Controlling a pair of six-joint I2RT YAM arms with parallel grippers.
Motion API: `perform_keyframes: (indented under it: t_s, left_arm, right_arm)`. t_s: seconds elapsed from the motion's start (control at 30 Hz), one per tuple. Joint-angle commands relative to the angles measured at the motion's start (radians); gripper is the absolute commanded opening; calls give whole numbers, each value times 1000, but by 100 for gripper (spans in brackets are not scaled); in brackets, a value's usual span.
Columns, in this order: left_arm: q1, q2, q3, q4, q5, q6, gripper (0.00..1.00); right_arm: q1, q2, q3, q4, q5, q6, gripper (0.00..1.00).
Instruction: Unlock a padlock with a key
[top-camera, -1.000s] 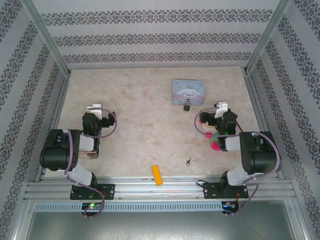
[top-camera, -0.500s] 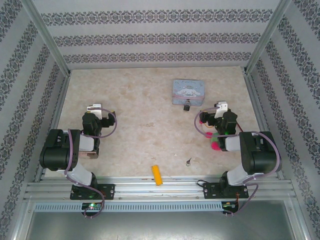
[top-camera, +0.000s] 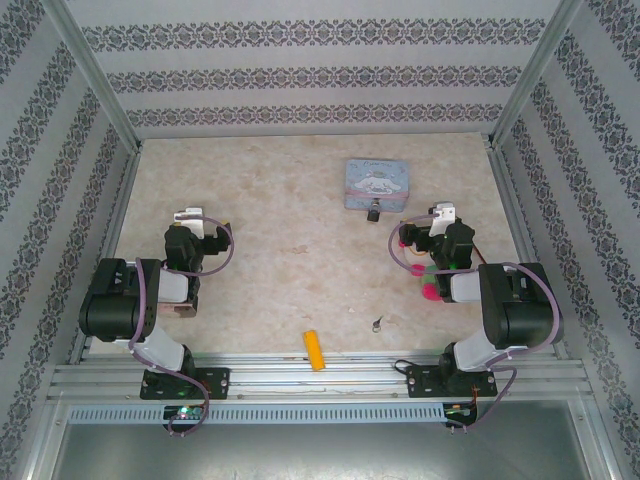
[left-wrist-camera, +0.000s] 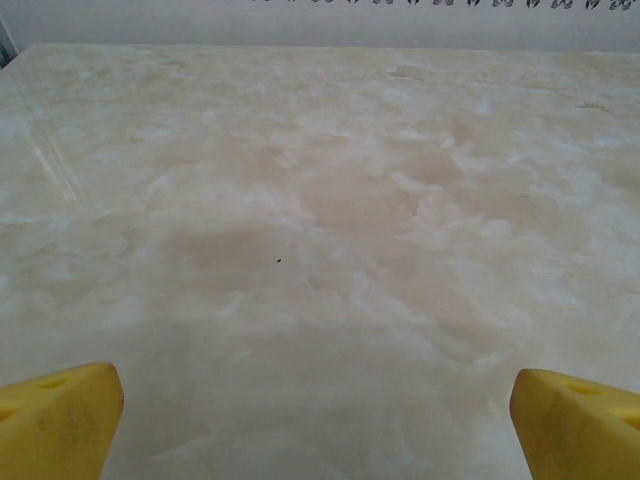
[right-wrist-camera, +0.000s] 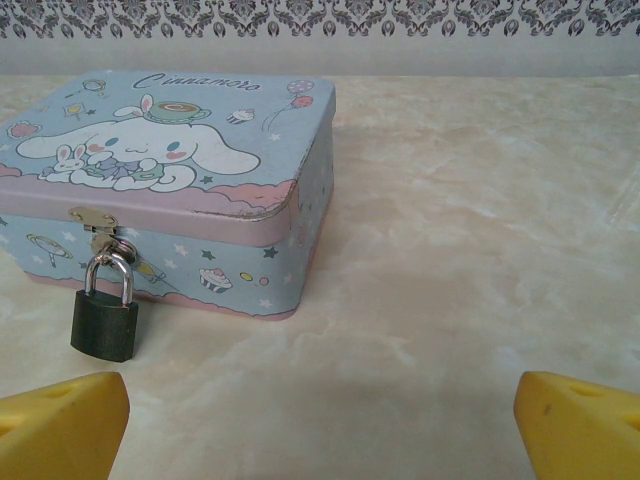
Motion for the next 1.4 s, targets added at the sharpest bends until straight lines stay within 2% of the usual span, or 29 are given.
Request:
perform_keyframes:
  t_s: [0.0, 0.33, 0.63, 0.73, 0.83, 0.93, 1.03, 1.17, 1.3, 1.37]
  left_arm:
    - [-11, -14, 16, -16, -2, 13, 99]
    - [-11, -24, 9, -8, 20, 18, 99]
    - [-11, -205, -8, -132, -51, -3, 99]
    - [-11, -276, 13, -217, -67, -9, 99]
    - [-11, -349, 44, -284, -103, -83, 99]
    - [-11, -384, 116, -389, -67, -139, 99]
    - [-12, -372, 199, -470, -30, -234, 99]
    - [-54, -309, 297, -515, 3, -357, 99]
    - [-160, -203, 444, -603, -12, -418, 99]
    - [-210, -141, 524, -638, -8, -427, 99]
  right_arm:
    - [-7, -15, -13, 23, -26, -6, 98]
    - [-7, -21, 22, -4, -3, -1, 98]
    - [-7, -102, 25, -74, 37, 15, 98]
    - [-7, -172, 42, -163, 67, 23, 98]
    - [-7, -261, 70, -291, 90, 38, 98]
    - [-7, -338, 126, -430, 145, 110, 98]
    - [-2, -367, 232, -629, 150, 179, 98]
    - [12, -305, 384, -832, 143, 282, 98]
    - [31, -180, 534, -971, 115, 375, 98]
    - [38, -119, 596, -1001, 89, 418, 94]
